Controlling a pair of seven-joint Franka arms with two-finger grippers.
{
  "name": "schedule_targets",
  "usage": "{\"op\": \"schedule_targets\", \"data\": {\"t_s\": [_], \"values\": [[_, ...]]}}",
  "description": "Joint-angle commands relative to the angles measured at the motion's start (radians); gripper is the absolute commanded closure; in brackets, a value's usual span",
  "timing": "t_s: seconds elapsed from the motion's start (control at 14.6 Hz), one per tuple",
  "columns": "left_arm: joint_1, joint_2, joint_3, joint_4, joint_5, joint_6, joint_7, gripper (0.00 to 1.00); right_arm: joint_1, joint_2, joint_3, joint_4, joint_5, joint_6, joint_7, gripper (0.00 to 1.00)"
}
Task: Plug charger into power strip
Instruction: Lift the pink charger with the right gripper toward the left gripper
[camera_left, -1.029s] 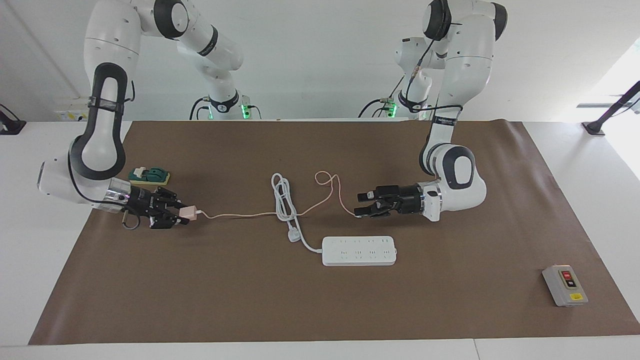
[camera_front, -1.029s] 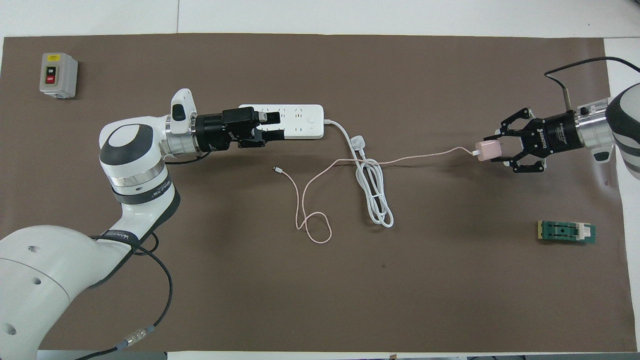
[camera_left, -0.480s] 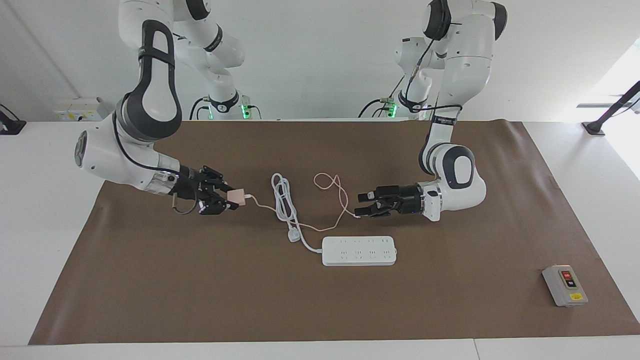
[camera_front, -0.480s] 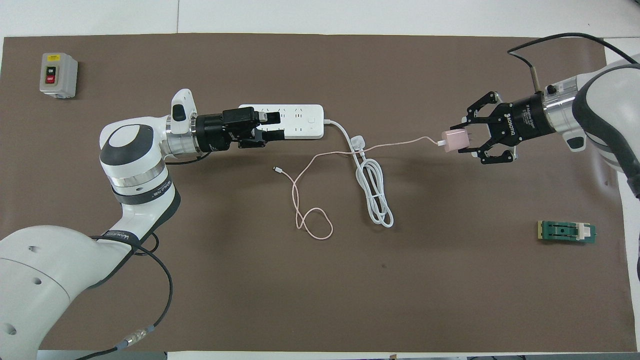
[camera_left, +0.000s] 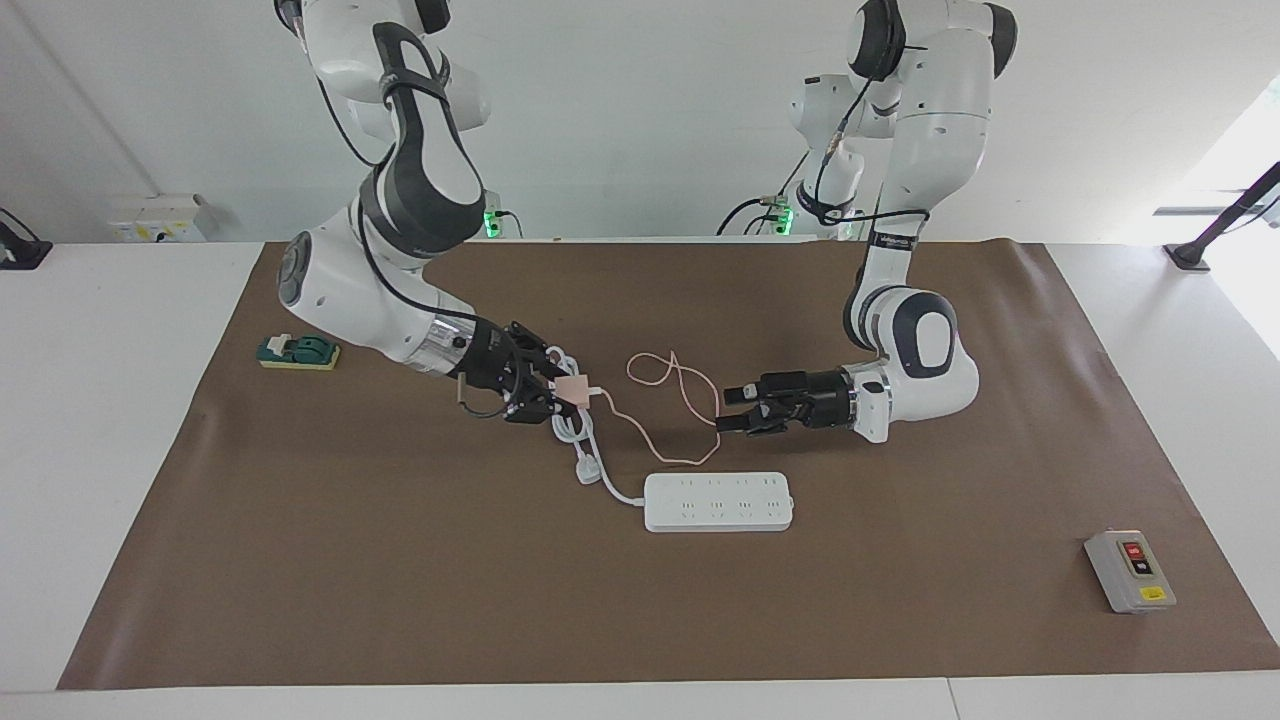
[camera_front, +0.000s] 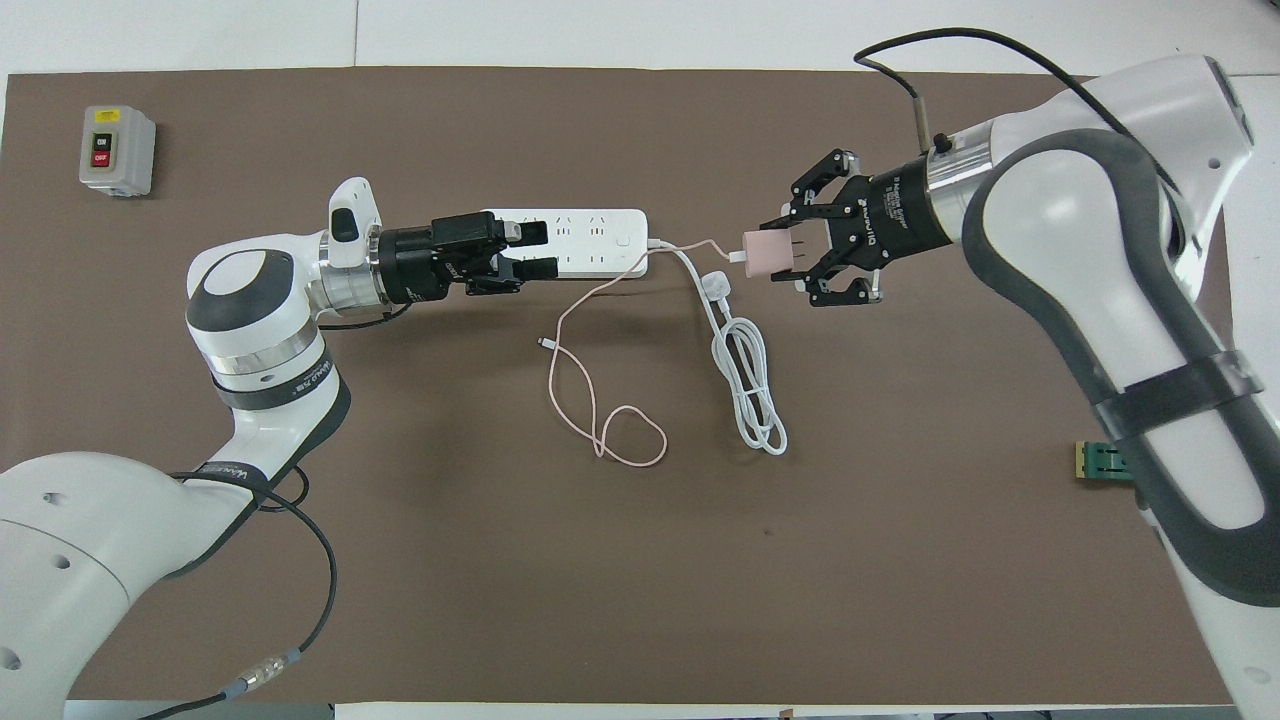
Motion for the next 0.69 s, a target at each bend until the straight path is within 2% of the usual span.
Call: {"op": "schedule_targets", "data": {"t_s": [0.0, 0.27, 0.62], "values": [[0.004, -0.049, 0.003, -0.049, -0.019, -0.013, 0.012, 0.0, 0.041, 0.039, -0.002, 0.038, 0.017, 0.038, 0.027, 1.0], [0.006, -0.043, 0.004, -0.043, -0.019, -0.012, 0.01, 0.0, 0.108, 0.138, -0.002, 0.166, 0.019, 0.043, 0.09, 1.0], [0.003, -0.041, 0.003, -0.044, -0.019, -0.012, 0.013, 0.0, 0.168, 0.217, -0.004, 0.271, 0.012, 0.054, 0.145, 1.0]]}}
